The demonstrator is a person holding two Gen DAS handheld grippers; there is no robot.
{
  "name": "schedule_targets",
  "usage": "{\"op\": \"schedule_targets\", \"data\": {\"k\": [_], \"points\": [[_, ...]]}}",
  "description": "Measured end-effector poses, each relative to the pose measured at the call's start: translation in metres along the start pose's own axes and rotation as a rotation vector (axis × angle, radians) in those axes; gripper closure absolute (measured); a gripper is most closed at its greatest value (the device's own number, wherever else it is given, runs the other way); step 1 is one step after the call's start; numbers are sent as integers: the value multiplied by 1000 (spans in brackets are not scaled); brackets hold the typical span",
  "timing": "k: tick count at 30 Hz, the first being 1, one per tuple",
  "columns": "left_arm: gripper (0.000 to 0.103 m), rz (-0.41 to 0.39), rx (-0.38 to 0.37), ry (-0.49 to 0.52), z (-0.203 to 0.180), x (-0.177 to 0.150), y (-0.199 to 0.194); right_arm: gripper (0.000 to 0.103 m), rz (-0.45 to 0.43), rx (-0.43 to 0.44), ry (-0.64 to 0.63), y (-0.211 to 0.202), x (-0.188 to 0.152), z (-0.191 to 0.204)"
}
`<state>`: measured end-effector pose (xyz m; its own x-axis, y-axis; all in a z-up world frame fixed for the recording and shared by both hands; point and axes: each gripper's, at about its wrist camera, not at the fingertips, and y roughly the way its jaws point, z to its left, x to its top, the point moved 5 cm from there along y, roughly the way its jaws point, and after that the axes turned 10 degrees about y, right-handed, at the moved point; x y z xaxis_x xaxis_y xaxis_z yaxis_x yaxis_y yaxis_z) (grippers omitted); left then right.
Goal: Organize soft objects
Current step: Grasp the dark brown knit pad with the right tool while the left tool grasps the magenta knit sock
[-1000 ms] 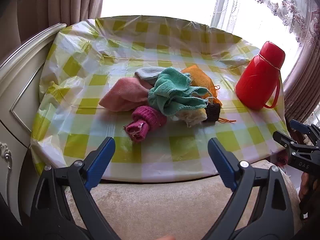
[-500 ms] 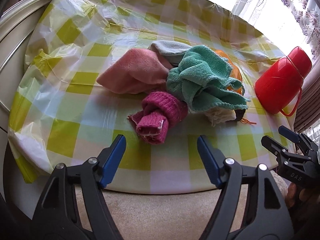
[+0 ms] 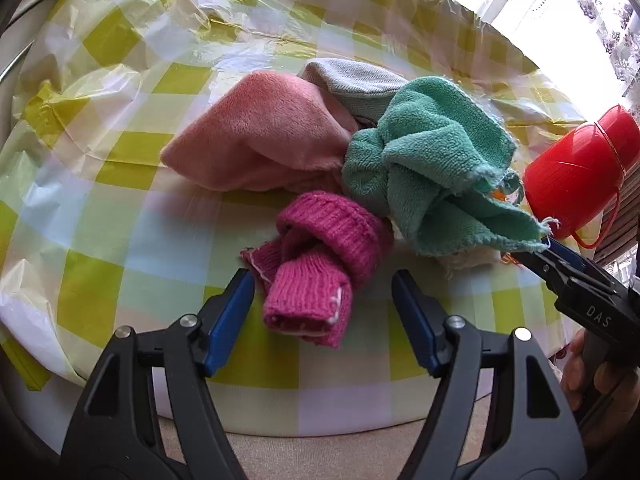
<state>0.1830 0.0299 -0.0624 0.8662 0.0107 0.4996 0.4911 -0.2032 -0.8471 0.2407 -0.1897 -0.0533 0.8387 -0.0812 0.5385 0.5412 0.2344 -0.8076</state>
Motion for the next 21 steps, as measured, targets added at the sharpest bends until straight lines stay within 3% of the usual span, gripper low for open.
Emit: {"op": "schedule_targets", "data": {"k": [5,10,12,16,21], "points": [[38,15,-12,-12,1,-1,9,32,19,7,26,15,5,5],[44,0,-19,-20,3,-2,9,32,32,12,52,25,9,7],[54,-5,-26,-15,2,-4,9,33,24,12,50,27,11,10],[70,-13,-44,-23,2,-9,7,57,41,19,32,34,8,15],[81,-33,-50,-32,2,-13,0,78,24,28,46,27,6,10]]}}
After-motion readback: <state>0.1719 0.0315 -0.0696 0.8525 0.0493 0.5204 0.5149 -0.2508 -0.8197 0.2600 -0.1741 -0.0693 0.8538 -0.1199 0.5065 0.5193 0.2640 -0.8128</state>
